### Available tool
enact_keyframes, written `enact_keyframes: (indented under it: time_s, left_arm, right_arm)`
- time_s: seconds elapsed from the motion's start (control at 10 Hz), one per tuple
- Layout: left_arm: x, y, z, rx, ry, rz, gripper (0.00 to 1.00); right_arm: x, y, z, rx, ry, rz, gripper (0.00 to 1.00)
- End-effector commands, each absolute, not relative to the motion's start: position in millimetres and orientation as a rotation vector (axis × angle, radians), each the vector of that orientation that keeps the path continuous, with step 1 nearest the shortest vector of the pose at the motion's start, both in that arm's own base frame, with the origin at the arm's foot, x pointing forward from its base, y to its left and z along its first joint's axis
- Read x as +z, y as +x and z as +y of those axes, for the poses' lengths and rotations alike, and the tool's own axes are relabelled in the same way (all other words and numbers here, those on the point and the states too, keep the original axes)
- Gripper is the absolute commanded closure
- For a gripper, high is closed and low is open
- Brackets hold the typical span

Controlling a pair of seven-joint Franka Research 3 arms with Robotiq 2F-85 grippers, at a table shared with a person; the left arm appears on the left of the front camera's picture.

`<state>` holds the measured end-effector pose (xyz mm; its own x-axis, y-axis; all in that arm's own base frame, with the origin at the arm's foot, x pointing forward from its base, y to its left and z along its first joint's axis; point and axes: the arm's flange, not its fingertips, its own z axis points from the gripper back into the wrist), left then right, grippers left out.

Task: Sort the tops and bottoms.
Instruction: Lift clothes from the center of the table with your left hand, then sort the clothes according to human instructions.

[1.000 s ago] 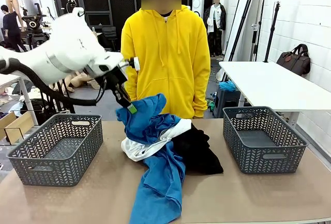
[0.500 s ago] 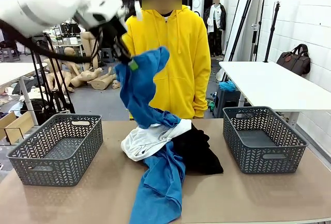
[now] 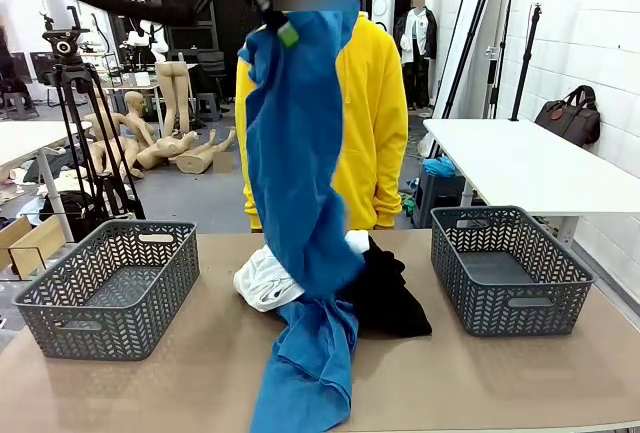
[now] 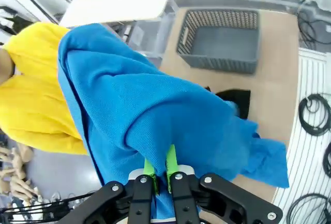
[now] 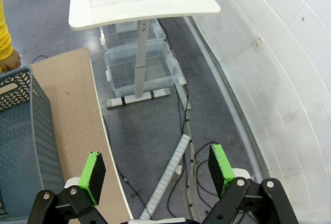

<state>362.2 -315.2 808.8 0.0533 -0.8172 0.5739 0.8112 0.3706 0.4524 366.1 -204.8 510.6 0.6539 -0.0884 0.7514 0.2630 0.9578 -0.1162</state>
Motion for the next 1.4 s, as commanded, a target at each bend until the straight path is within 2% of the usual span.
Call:
enact_keyframes:
  time_s: [0.0,0.3,0.6,0.7,1.3]
  left_arm:
    - [843.3,335.5,-332.3,-1.172,0.048,-0.959,1.00]
    - [865.7,297.5,-339.4,-1.105,0.070,-1.008,1.00]
    - [857.5,280.9,-332.3,-1.041,0.113,-0.927,1.00]
    - [866.4,290.7,-338.7,-1.107,0.048,-0.988,1.00]
    - [866.4,290.7,-338.7,-1.107,0.048,-0.988,1.00]
  right_arm:
    - [509.7,365.2,-205.7,-0.193,-0.228,-0.826,0.00]
    - [509.7,365.2,-205.7,-0.193,-0.228,-0.826,0.00]
    - [509.7,365.2,-205.7,-0.193,-0.228,-0.826,0.00]
    - [509.7,365.2,-205.7,-0.193,-0.228,-0.826,0.00]
    - [509.7,365.2,-205.7,-0.193,-0.228,-0.826,0.00]
